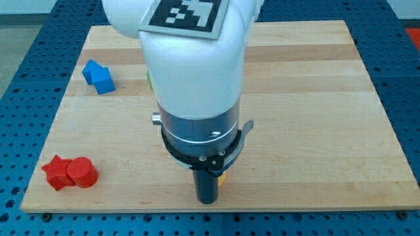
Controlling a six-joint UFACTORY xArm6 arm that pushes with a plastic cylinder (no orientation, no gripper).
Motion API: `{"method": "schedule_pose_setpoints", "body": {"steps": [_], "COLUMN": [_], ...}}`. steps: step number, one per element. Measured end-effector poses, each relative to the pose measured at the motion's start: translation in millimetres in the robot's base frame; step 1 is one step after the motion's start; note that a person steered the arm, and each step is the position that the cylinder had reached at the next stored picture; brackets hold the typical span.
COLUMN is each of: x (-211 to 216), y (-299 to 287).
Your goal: Separate the yellow hexagon and the yellow heart
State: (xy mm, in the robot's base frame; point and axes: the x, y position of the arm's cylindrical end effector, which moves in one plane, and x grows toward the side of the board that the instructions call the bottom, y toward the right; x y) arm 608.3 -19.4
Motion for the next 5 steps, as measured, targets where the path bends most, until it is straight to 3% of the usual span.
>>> {"method": "schedule_pose_setpoints", "body": {"steps": [1,4,5], "x": [-16.5,-154.0,-174.5], "y": [6.4,74.3,77.9]}}
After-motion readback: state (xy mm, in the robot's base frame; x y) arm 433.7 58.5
